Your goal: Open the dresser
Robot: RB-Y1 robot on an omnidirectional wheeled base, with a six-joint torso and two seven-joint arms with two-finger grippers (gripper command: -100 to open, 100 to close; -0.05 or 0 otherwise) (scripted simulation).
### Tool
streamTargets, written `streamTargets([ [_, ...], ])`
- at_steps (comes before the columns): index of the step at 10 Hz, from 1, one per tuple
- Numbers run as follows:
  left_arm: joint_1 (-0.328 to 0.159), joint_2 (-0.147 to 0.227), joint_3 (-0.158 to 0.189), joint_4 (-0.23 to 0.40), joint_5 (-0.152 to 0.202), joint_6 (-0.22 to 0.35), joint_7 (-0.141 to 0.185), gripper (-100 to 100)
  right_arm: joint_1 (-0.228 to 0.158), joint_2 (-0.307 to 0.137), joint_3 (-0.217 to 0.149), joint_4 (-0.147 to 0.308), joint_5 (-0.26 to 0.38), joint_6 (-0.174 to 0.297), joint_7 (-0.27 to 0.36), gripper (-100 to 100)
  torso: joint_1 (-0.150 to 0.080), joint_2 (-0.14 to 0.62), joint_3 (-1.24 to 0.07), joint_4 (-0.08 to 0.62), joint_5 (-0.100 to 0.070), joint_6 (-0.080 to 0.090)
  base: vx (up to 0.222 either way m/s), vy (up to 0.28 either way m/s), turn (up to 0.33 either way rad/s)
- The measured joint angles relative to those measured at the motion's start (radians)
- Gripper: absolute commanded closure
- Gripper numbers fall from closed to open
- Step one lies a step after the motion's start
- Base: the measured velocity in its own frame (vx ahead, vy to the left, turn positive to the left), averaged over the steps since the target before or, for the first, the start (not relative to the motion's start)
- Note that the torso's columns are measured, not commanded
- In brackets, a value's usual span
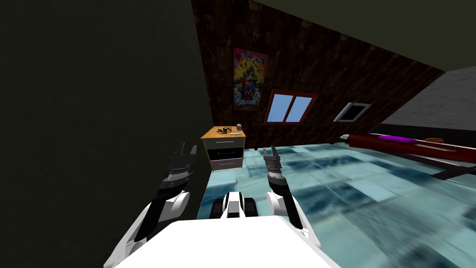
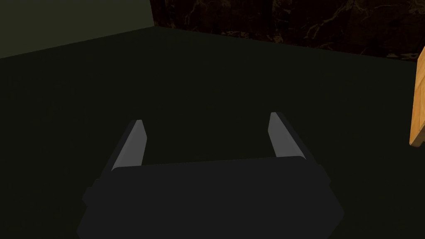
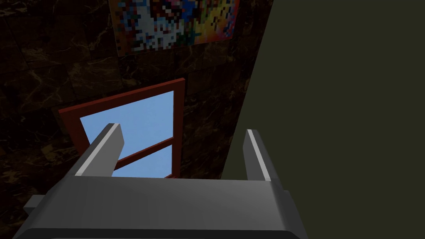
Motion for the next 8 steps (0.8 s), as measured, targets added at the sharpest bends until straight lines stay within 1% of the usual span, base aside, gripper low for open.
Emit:
streamTargets([
  [2, -0.002, 0.015, 0.009, 0.058, -0.005, -0.044, 0.007, -100, 0.0, 0.0, 0.0, 0.0, 0.0, 0.0, 0.0, 0, 0.003, -0.003, -0.002, -0.001, 0.001, 0.0, 0.19, -0.015, 0.012],
  [4, -0.001, 0.02, 0.011, 0.114, -0.011, -0.086, 0.011, -100, 0.0, 0.0, 0.0, 0.0, 0.0, 0.0, 0.0, 0, 0.001, -0.001, 0.0, 0.0, 0.0, 0.0, 0.178, -0.03, 0.011],
  [6, -0.014, 0.026, 0.019, 0.174, -0.017, -0.124, 0.017, -100, 0.0, 0.0, 0.0, 0.0, 0.0, 0.0, 0.0, 0, 0.002, -0.002, -0.001, 0.0, 0.001, 0.0, 0.177, -0.008, 0.01],
  [7, -0.012, 0.028, 0.022, 0.208, -0.019, -0.15, 0.021, -100, 0.0, 0.0, 0.0, 0.0, 0.0, 0.0, 0.0, 0, 0.003, -0.002, -0.001, 0.0, 0.001, 0.0, 0.147, -0.018, 0.005],
  [8, -0.009, 0.029, 0.023, 0.229, -0.021, -0.168, 0.023, -100, 0.0, 0.0, 0.0, 0.0, 0.0, 0.0, 0.0, 0, 0.001, 0.0, 0.0, 0.0, 0.001, 0.0, 0.155, -0.032, 0.011],
])
